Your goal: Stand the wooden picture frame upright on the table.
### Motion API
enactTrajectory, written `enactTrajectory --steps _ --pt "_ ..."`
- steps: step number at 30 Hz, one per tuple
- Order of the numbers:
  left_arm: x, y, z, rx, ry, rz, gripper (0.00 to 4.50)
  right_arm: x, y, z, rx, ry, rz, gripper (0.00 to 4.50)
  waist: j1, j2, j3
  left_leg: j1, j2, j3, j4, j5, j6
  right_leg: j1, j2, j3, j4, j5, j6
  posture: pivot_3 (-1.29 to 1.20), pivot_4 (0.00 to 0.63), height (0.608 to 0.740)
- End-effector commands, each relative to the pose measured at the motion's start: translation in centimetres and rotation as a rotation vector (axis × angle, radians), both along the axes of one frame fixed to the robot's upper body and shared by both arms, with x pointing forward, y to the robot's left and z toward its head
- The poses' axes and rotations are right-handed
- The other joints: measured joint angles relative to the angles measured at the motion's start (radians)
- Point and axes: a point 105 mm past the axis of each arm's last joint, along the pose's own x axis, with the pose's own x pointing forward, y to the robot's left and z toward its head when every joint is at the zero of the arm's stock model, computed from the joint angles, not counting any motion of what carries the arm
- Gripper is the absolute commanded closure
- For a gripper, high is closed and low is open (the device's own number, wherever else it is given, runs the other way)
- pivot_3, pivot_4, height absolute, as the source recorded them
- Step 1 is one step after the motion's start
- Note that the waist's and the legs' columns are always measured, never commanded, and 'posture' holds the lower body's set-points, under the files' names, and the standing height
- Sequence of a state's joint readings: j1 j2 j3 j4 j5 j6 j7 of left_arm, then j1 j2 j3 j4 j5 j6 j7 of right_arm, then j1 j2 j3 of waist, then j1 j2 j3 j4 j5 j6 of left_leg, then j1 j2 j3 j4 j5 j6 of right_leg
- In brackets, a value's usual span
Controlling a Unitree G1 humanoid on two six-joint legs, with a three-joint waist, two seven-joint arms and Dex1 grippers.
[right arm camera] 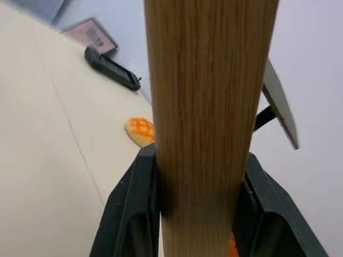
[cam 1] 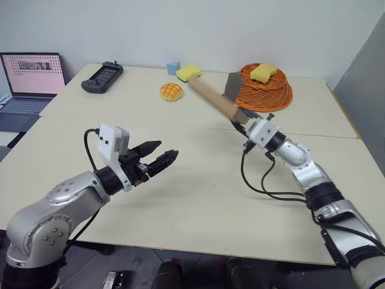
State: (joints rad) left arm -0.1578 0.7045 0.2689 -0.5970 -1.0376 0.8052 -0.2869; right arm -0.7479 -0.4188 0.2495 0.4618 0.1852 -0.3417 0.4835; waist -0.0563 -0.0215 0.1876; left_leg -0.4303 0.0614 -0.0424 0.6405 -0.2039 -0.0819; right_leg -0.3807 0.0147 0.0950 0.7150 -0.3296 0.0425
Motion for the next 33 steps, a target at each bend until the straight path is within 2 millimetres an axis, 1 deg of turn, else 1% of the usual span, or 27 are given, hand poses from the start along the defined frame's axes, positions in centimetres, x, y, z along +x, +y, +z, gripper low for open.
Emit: enactTrajectory --steps 1,4,6,8,12,15,20,26,33 --pt "-0.2 0.0 1.4 0.004 -0.077 0.017 0.86 -0.8 0.9 -0.2 0.284 0.373 0.148 3.05 0.002 0.000 0.000 0.000 0.000 -0.001 0.000 0.000 0.000 0.000 0.000 0.000 0.000 0.000 0.000 0.00 0.150 0.740" --pt "0.0 0.0 1.7 0.002 -0.086 0.019 0.86 -1.2 1.1 -0.8 0.374 0.509 0.168 3.05 0.006 0.000 0.000 0.000 -0.001 -0.001 0.000 0.000 0.000 0.000 0.000 0.000 -0.001 0.000 0.000 0.00 0.150 0.740" --pt "0.2 -0.2 1.9 0.006 -0.093 0.014 0.86 -1.3 0.9 -1.9 0.456 0.606 0.160 3.05 0.006 0.000 0.000 0.000 -0.001 0.000 0.000 0.000 0.000 0.000 0.000 0.000 -0.002 0.000 0.000 0.00 0.150 0.740" --pt "0.3 -0.3 2.1 0.000 -0.094 0.011 0.86 -1.3 0.6 -2.6 0.495 0.649 0.141 3.05 0.006 0.000 0.000 -0.001 -0.001 0.000 0.000 0.000 0.000 0.000 0.001 0.000 -0.002 0.000 0.000 0.00 0.150 0.740" --pt "0.4 -0.7 2.2 -0.008 -0.088 -0.012 0.86 -1.4 0.2 -3.5 0.520 0.677 0.112 3.05 0.003 0.000 0.000 -0.001 -0.001 0.001 -0.001 0.000 0.000 -0.001 0.001 0.001 -0.002 0.000 0.000 0.00 0.150 0.740" --pt "0.7 -0.8 2.3 -0.008 -0.089 -0.014 0.86 -1.6 0.0 -4.8 0.552 0.726 0.096 3.05 0.002 0.000 0.000 -0.001 -0.001 0.001 -0.001 0.000 0.000 -0.001 0.001 0.001 -0.002 0.000 0.000 0.00 0.150 0.740" --pt "1.0 -1.0 2.4 -0.001 -0.089 -0.031 0.86 -2.6 0.3 -6.4 0.539 0.773 0.106 3.05 0.001 0.000 0.000 -0.001 -0.001 0.002 -0.001 0.000 0.000 -0.002 0.002 0.002 -0.002 0.000 0.000 0.00 0.150 0.740" --pt "1.1 -1.3 2.6 -0.005 -0.089 -0.043 0.86 -3.3 0.6 -7.6 0.540 0.817 0.111 3.05 0.001 0.000 0.000 -0.001 0.000 0.002 -0.002 0.000 0.000 -0.002 0.002 0.002 -0.002 0.000 0.000 0.00 0.150 0.740" --pt "1.0 -1.5 2.7 -0.007 -0.078 -0.058 0.86 -3.2 0.1 -8.1 0.537 0.830 0.091 3.05 0.001 0.000 0.000 -0.001 0.000 0.002 -0.002 0.000 0.000 -0.002 0.002 0.002 -0.003 0.000 0.001 0.00 0.150 0.740"
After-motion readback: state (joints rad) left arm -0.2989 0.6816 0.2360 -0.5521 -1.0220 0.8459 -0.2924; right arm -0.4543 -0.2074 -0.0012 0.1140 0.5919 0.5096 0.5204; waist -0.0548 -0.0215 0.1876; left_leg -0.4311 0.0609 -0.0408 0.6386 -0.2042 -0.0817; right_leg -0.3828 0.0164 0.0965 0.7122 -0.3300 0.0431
